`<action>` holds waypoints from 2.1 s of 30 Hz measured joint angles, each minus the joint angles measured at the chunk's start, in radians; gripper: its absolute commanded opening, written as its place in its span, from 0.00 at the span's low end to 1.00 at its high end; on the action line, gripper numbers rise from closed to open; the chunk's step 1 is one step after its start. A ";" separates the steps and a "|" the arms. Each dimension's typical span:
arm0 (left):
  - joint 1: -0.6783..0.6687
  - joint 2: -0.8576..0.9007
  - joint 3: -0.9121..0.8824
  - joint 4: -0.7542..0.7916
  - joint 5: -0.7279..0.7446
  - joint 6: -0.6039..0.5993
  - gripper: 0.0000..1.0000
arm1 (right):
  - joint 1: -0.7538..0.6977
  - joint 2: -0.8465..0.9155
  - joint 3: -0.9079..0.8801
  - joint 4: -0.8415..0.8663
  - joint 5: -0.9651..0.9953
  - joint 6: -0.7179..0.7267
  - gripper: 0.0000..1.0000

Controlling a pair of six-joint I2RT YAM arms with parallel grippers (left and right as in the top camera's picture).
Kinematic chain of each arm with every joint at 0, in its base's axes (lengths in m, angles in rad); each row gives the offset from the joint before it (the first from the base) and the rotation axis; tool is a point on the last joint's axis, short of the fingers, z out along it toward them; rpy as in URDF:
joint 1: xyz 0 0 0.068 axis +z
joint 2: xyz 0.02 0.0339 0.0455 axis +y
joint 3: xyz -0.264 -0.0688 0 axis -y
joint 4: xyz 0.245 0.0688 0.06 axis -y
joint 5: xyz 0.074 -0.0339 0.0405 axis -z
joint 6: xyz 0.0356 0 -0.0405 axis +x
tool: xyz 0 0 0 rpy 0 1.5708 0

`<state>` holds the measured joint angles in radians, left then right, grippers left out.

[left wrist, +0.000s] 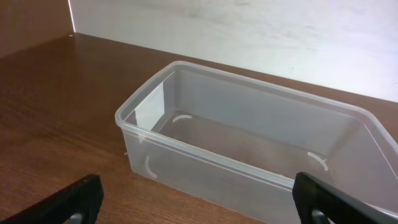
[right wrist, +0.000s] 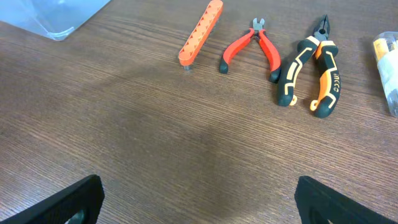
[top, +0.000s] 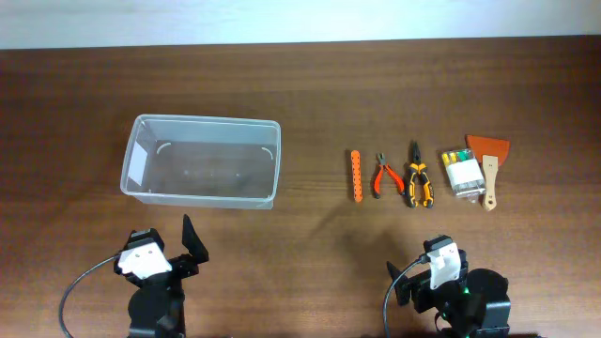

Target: Pack container

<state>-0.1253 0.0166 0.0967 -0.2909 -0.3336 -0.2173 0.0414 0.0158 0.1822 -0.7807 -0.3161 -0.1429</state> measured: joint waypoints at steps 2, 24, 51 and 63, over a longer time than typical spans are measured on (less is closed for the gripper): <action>0.000 0.000 0.000 0.000 0.000 0.000 0.99 | 0.000 0.000 0.000 0.000 0.000 0.000 0.98; 0.000 0.000 0.000 0.000 0.000 0.000 0.99 | 0.000 0.000 0.000 0.006 0.000 0.000 0.98; 0.000 0.000 0.000 0.000 -0.001 0.000 0.99 | -0.002 0.563 0.733 0.073 -0.329 0.256 0.99; 0.000 0.000 0.000 0.000 0.000 0.000 0.99 | 0.087 1.277 1.472 -0.163 -0.335 0.295 0.98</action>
<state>-0.1253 0.0166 0.0967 -0.2905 -0.3336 -0.2173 0.1287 1.2930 1.6543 -0.9432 -0.6514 0.1524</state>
